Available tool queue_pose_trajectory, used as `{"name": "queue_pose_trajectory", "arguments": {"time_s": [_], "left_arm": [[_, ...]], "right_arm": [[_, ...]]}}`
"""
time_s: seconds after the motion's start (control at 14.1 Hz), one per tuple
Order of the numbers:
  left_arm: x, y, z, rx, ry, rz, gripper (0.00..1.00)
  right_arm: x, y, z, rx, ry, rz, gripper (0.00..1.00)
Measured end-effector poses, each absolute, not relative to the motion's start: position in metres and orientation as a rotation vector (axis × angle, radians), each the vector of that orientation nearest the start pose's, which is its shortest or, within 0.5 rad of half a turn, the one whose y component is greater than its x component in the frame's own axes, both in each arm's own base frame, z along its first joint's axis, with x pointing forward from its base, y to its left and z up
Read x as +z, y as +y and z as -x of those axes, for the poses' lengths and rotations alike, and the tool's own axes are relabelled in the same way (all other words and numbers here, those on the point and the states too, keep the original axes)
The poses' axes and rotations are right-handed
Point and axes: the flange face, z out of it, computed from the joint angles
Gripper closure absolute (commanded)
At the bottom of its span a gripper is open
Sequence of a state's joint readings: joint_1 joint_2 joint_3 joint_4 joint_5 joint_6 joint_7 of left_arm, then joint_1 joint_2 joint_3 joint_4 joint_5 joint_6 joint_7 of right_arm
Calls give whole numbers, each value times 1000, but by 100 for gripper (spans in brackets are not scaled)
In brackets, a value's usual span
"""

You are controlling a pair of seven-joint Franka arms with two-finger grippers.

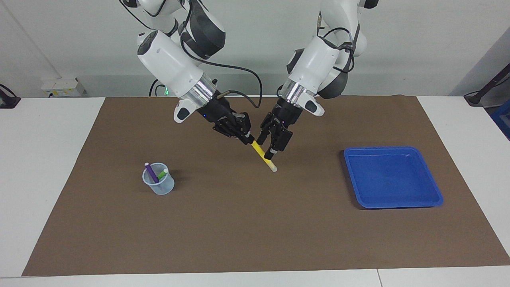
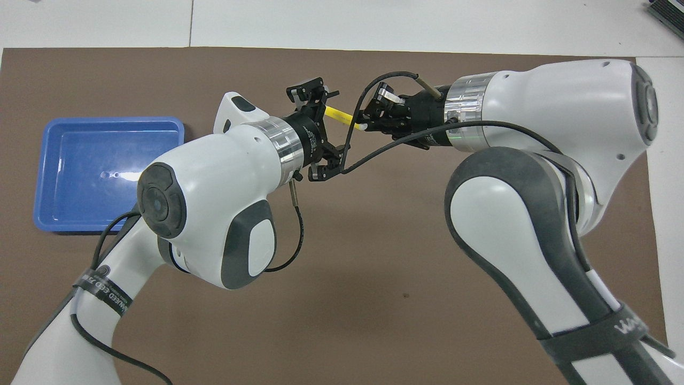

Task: Right arm passes pens to left for tray arrangement
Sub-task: 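Close the left gripper on the yellow pen held by the right gripper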

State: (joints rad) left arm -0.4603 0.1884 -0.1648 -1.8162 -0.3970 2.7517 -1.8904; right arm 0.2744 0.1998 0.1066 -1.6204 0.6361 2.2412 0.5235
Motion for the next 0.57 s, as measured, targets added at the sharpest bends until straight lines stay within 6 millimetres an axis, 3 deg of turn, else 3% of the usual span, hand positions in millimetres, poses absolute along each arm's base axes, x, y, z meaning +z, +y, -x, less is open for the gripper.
{"name": "queue_pose_trajectory", "arguments": {"time_s": [0.21,0.35,0.57], "left_arm": [[517,-371,-547,-87,1678,-1635,38],[517,-370,-548,-86,1679,-1633,39],[517,-370,-549,-85,1681,-1632,53]], "right_arm": [[556,256,-610,-133,538,2369,88],[556,256,-610,-133,538,2368,88],[556,256,-610,-133,538,2368,88]]}}
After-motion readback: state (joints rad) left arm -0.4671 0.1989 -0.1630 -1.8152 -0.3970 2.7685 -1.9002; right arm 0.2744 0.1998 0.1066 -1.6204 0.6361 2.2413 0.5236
